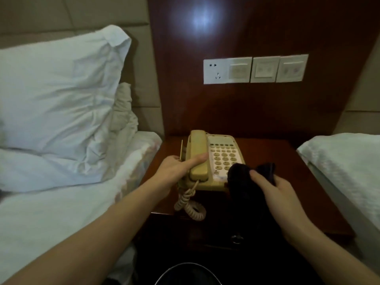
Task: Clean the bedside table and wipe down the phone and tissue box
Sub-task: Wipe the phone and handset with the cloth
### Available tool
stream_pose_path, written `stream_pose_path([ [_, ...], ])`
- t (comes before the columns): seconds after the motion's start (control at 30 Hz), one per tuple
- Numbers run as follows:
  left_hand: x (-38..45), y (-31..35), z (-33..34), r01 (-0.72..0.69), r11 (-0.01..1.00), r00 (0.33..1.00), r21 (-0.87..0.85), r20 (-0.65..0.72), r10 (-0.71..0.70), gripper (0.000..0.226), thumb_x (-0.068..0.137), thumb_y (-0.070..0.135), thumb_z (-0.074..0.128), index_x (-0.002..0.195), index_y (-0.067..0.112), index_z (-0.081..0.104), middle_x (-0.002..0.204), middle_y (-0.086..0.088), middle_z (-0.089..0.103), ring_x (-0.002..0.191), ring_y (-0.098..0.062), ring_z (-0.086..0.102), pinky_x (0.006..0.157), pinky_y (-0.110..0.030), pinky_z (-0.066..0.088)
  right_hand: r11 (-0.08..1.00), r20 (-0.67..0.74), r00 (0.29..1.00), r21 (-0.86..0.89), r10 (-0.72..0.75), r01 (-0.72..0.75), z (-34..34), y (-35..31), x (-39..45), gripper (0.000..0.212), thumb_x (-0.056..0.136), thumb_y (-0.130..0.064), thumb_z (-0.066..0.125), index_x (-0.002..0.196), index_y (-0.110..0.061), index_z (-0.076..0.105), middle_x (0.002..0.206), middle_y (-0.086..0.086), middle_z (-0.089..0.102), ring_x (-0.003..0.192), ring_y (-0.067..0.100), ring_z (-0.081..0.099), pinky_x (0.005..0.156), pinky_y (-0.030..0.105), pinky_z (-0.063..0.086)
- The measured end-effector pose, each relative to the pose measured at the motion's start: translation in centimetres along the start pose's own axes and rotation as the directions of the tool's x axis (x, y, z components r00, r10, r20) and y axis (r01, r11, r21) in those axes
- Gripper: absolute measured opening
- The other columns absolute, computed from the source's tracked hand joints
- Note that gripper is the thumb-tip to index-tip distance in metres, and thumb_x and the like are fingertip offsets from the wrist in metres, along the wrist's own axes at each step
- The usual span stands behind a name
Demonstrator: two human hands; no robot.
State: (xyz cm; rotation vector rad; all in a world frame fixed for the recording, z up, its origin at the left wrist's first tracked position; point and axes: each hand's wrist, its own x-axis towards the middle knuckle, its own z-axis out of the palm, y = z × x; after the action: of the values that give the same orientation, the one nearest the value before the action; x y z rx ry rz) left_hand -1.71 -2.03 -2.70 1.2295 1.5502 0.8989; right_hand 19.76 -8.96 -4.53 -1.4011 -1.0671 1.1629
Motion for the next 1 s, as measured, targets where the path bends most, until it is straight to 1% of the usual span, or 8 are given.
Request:
stream_pose_path([
  [0.23, 2.4, -4.4, -0.6, 0.107, 0.992, 0.994, -0.063, 0.005, -0.107, 0.14, 0.036, 0.081, 0.086, 0.147, 0.007, 0.044, 0.128, -0.005, 0.065, 0.111, -0.019, 0.065, 0.099, -0.038, 0.052, 0.999, -0.04, 0.999, 0.034, 0.014, -0.012, 0.8, 2.7, 1.8, 0.022, 0.092, -0.037, 0.062, 0.099, -0.018, 0.07, 0.079, 0.003, 0.076, 0.07, 0.025, 0.074, 0.057, 0.034, 0.052],
  [0.37, 2.9, -5.6, -0.2, 0.018, 0.998, 0.999, 0.063, -0.051, -0.015, 0.102, 0.055, 0.077, 0.074, 0.133, 0.013, 0.059, 0.1, 0.012, 0.069, 0.09, -0.002, 0.066, 0.072, -0.02, 0.049, 0.996, -0.051, 0.997, 0.06, 0.063, -0.06, 1.0, 3.6, 2.2, 0.022, 0.09, -0.036, 0.063, 0.095, -0.016, 0.071, 0.076, 0.006, 0.076, 0.065, 0.027, 0.073, 0.054, 0.035, 0.052],
  [0.47, 3.1, -6.4, 0.2, -0.008, 0.982, 0.998, 0.186, -0.066, 0.021, 0.1, 0.05, 0.087, 0.065, 0.126, 0.022, 0.065, 0.096, 0.017, 0.071, 0.089, 0.0, 0.068, 0.077, -0.023, 0.054, 0.992, -0.04, 0.993, 0.069, 0.111, -0.108, 0.9, 4.0, 2.5, 0.021, 0.089, -0.034, 0.065, 0.094, -0.016, 0.072, 0.076, 0.008, 0.076, 0.065, 0.029, 0.073, 0.056, 0.035, 0.052],
  [0.63, 2.8, -6.8, 0.0, -0.031, 0.88, 0.971, 0.473, -0.193, 0.138, 0.104, 0.059, 0.097, 0.054, 0.137, 0.028, 0.06, 0.112, 0.014, 0.071, 0.094, -0.002, 0.065, 0.084, -0.03, 0.057, 0.981, -0.06, 0.979, 0.034, 0.192, -0.191, 0.8, 3.5, 2.6, 0.02, 0.086, -0.035, 0.068, 0.091, -0.015, 0.072, 0.075, 0.009, 0.076, 0.069, 0.033, 0.073, 0.065, 0.039, 0.054],
  [0.73, 2.0, -6.9, 0.4, -0.071, 0.892, 0.954, 0.447, -0.231, 0.191, 0.098, 0.07, 0.09, 0.054, 0.148, 0.031, 0.046, 0.13, 0.013, 0.061, 0.104, -0.002, 0.054, 0.088, -0.027, 0.046, 0.985, -0.161, 0.972, 0.023, 0.17, -0.169, 0.7, 2.0, 2.5, 0.018, 0.086, -0.034, 0.069, 0.09, -0.017, 0.069, 0.077, 0.011, 0.074, 0.074, 0.036, 0.07, 0.066, 0.041, 0.053],
  [0.83, 1.8, -7.1, 0.3, -0.106, 0.915, 0.945, 0.388, -0.246, 0.214, 0.091, 0.078, 0.088, 0.044, 0.152, 0.038, 0.029, 0.137, 0.015, 0.051, 0.118, -0.007, 0.053, 0.098, -0.032, 0.044, 0.984, -0.248, 0.954, 0.089, 0.169, -0.151, 1.2, 0.6, 2.3, 0.016, 0.084, -0.04, 0.071, 0.086, -0.024, 0.068, 0.085, 0.012, 0.073, 0.08, 0.038, 0.069, 0.082, 0.055, 0.055],
  [0.9, 1.8, -7.2, -0.9, -0.027, 0.971, 0.968, 0.236, -0.236, 0.085, 0.087, 0.078, 0.087, 0.039, 0.148, 0.036, 0.035, 0.137, 0.011, 0.056, 0.12, -0.011, 0.056, 0.103, -0.038, 0.045, 0.979, -0.259, 0.947, 0.115, 0.192, -0.167, 1.8, 0.1, 2.5, 0.017, 0.084, -0.043, 0.07, 0.086, -0.027, 0.066, 0.089, 0.012, 0.073, 0.083, 0.039, 0.07, 0.086, 0.058, 0.054],
  [1.0, 1.2, -7.1, -2.1, 0.076, 0.996, 0.997, 0.053, -0.026, -0.075, 0.076, 0.068, 0.086, 0.047, 0.125, 0.037, 0.056, 0.121, 0.016, 0.064, 0.106, -0.001, 0.059, 0.093, -0.031, 0.048, 0.965, -0.132, 0.961, 0.133, 0.242, -0.225, 2.4, 0.1, 2.6, 0.017, 0.088, -0.042, 0.066, 0.089, -0.025, 0.063, 0.093, 0.014, 0.071, 0.084, 0.038, 0.069, 0.085, 0.053, 0.054],
])
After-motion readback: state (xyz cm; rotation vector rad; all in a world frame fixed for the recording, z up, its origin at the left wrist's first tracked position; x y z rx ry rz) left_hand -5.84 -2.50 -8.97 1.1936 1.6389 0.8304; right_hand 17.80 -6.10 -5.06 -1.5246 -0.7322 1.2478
